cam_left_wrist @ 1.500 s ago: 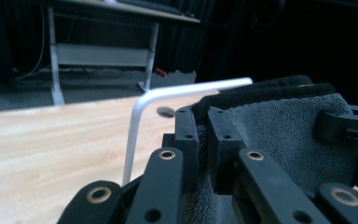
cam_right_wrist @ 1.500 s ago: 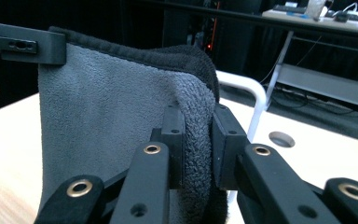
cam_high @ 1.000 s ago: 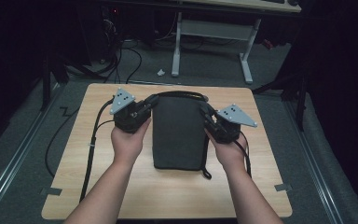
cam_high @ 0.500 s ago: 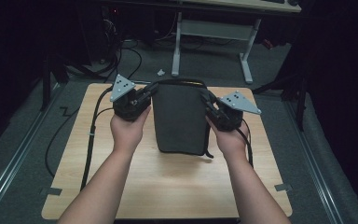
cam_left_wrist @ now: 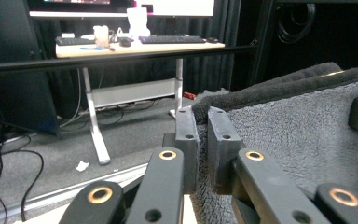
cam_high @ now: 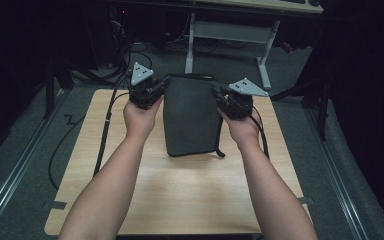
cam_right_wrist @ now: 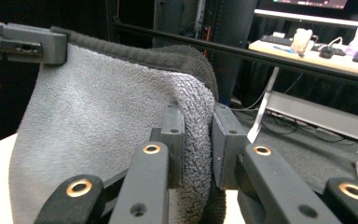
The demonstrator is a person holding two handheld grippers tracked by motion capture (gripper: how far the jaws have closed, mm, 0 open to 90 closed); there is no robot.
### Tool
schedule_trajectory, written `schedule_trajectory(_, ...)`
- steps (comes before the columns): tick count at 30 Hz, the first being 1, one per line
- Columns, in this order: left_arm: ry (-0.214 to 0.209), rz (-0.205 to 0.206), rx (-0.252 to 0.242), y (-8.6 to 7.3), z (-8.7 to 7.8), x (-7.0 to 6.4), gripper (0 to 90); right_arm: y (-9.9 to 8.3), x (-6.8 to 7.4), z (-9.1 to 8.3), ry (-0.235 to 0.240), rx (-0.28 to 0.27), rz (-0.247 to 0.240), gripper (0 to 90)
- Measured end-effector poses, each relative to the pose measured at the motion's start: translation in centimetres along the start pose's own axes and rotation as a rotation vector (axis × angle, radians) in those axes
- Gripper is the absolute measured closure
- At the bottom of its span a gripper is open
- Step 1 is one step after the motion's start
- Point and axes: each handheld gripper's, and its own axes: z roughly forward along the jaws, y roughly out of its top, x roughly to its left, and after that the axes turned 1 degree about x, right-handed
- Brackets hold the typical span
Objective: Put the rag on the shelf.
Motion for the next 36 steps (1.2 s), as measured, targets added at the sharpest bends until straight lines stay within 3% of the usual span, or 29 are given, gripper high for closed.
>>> schedule_trajectory(2, 0.005, 0.009, 0.013, -0.3, 0.8, 0.3, 84.0, -0.4, -0.6, 1.1, -0.001, 0.015, 0.005, 77.7)
schedule_trajectory(7, -0.003, 0.0, 0.029, -0.6, 1.5, 0.8, 84.0, -0.9, -1.4, 2.0, 0.013, 0.022, 0.0, 77.3)
schedule_trajectory(9, -0.018, -0.008, 0.074, -1.5, 2.1, 1.1, 84.0, -1.3, -1.6, 2.3, 0.016, 0.035, -0.001, 77.2)
schedule_trajectory(12, -0.04, -0.039, 0.098, -2.6, 2.4, 1.5, 84.1, -2.0, -1.8, 2.7, 0.021, 0.06, 0.007, 77.0)
schedule_trajectory(16, -0.045, -0.033, 0.118, -3.5, 2.5, 1.4, 84.2, -2.9, -1.9, 3.1, 0.02, 0.093, 0.005, 77.1)
schedule_trajectory(21, -0.054, -0.058, 0.137, -4.6, 2.7, 1.6, 84.1, -3.6, -1.8, 3.4, 0.019, 0.12, 0.01, 77.5)
schedule_trajectory(28, -0.063, -0.089, 0.162, -6.1, 2.9, 1.8, 84.1, -4.6, -2.1, 4.0, 0.038, 0.163, 0.066, 78.2)
schedule_trajectory(36, -0.069, -0.133, 0.182, -7.7, 3.2, 2.0, 84.0, -5.4, -2.2, 4.3, 0.05, 0.169, 0.11, 78.1)
